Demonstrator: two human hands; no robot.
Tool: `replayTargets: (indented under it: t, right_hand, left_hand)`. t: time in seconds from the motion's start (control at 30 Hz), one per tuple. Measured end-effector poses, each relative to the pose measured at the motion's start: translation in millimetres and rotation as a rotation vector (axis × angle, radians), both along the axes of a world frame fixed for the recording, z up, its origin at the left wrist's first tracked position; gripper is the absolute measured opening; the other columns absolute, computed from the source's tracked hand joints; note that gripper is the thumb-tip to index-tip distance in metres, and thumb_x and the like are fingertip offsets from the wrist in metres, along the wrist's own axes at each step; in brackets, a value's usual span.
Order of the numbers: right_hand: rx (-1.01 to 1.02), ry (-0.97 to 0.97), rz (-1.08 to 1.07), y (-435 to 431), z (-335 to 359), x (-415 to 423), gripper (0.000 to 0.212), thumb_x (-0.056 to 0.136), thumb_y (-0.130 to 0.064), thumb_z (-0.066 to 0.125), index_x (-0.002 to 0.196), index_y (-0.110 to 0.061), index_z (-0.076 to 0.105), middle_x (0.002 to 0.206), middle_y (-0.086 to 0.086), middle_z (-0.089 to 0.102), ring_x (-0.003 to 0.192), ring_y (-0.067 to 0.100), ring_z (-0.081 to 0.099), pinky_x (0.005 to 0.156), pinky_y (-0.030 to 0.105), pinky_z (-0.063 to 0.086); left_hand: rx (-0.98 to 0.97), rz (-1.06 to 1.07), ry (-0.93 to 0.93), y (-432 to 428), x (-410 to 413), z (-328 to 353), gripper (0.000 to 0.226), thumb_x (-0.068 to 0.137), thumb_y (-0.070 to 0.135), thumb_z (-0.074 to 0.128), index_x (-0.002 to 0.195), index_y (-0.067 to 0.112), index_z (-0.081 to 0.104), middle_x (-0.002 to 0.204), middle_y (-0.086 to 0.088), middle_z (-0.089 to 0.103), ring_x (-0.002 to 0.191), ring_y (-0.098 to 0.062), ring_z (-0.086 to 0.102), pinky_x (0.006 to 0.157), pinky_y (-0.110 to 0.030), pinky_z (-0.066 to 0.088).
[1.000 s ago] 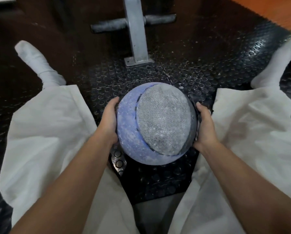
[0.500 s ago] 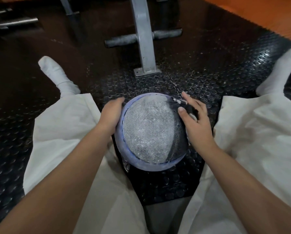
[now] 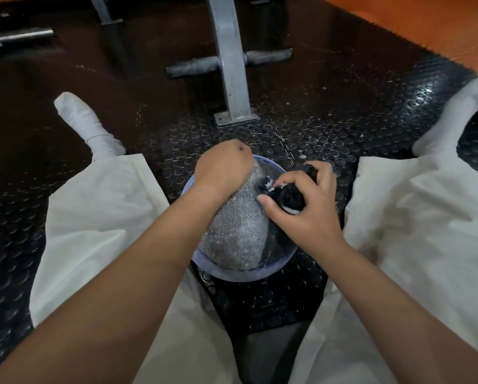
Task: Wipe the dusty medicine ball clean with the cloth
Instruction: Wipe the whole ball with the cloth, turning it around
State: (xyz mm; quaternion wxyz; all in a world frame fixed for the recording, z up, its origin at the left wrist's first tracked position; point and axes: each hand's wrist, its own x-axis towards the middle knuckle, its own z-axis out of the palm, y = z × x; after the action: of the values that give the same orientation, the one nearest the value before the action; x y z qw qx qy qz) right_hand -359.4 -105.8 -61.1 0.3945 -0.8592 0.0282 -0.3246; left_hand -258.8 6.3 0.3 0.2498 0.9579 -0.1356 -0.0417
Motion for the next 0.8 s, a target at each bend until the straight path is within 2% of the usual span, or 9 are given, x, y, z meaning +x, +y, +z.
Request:
replayTargets:
  t: [0.07,0.17,0.27,0.37,0.43,0.5,0.6,0.7,0.8]
  right_hand:
    - [-0.021,-0.017,-0.031,1,4,4,0.036,0.077,-0.045,0.062,0.084,-0.010,0.066,0.097,0.002,0.039,0.092,0.020,0.046,0.086,0.027,0.038]
    - [-0.022,0.011,-0.056,3,14,17,0.030,0.081,-0.039,0.064,0.083,-0.009,0.067,0.091,0.002,0.040,0.077,0.016,0.047,0.070,0.025,0.040]
    - [-0.031,0.192,-0.079,4,27,37,0.023,0.087,-0.037,0.065,0.095,-0.016,0.069,0.096,0.001,0.041,0.083,0.022,0.053,0.070,0.030,0.045]
    - [-0.081,0.375,-0.069,3,40,58,0.024,0.090,-0.043,0.058,0.105,-0.026,0.068,0.100,-0.001,0.042,0.091,0.022,0.054,0.077,0.030,0.046]
    - [-0.098,0.430,-0.045,3,44,61,0.025,0.090,-0.046,0.055,0.105,-0.031,0.068,0.100,-0.001,0.051,0.089,0.020,0.056,0.077,0.031,0.048]
    - [-0.103,0.436,-0.042,4,42,52,0.025,0.089,-0.048,0.054,0.104,-0.032,0.067,0.096,-0.001,0.062,0.085,0.020,0.060,0.071,0.030,0.049]
    - [-0.119,0.340,-0.065,9,32,20,0.017,0.089,-0.044,0.055,0.096,-0.029,0.062,0.087,-0.002,0.061,0.080,0.021,0.057,0.063,0.031,0.044]
    - [-0.170,0.254,-0.082,10,25,-2,0.017,0.086,-0.043,0.055,0.094,-0.028,0.059,0.092,-0.004,0.062,0.086,0.023,0.059,0.064,0.032,0.043]
    - [-0.182,0.254,-0.067,8,28,4,0.021,0.088,-0.044,0.053,0.102,-0.029,0.057,0.098,-0.005,0.058,0.086,0.022,0.058,0.064,0.031,0.042]
  left_hand:
    - [0.009,-0.036,0.013,5,-2,-2,0.037,0.103,0.030,0.033,0.125,0.022,0.062,0.115,-0.003,0.067,0.097,-0.026,0.059,0.071,-0.030,0.033]
    - [-0.061,-0.048,-0.009,11,-7,-5,0.038,0.104,0.032,0.032,0.130,0.028,0.060,0.131,0.005,0.062,0.116,-0.020,0.056,0.082,-0.028,0.037]
    - [-0.093,-0.025,-0.057,8,-13,-8,0.038,0.104,0.026,0.031,0.126,0.025,0.062,0.129,0.003,0.062,0.117,-0.019,0.055,0.082,-0.026,0.035]
    - [-0.125,0.000,-0.065,8,-18,-7,0.037,0.103,0.022,0.031,0.122,0.020,0.063,0.124,-0.002,0.064,0.112,-0.023,0.057,0.085,-0.031,0.039]
    - [-0.170,0.031,-0.050,11,-15,-6,0.036,0.102,0.019,0.032,0.121,0.015,0.063,0.123,-0.004,0.064,0.112,-0.024,0.057,0.086,-0.033,0.041]
    - [-0.225,0.066,-0.037,15,-9,-6,0.035,0.101,0.016,0.035,0.120,0.011,0.065,0.122,-0.005,0.065,0.112,-0.024,0.058,0.086,-0.032,0.042]
    - [-0.294,0.106,-0.025,17,-5,-8,0.036,0.099,0.018,0.037,0.115,0.014,0.069,0.116,-0.002,0.068,0.101,-0.022,0.061,0.074,-0.031,0.040]
    - [-0.317,0.119,0.000,15,-6,-10,0.035,0.097,0.021,0.038,0.111,0.020,0.070,0.102,-0.005,0.071,0.085,-0.026,0.061,0.062,-0.031,0.031]
    - [-0.266,0.105,-0.014,13,-9,-11,0.035,0.099,0.023,0.037,0.114,0.021,0.069,0.101,-0.007,0.071,0.089,-0.030,0.062,0.062,-0.030,0.029]
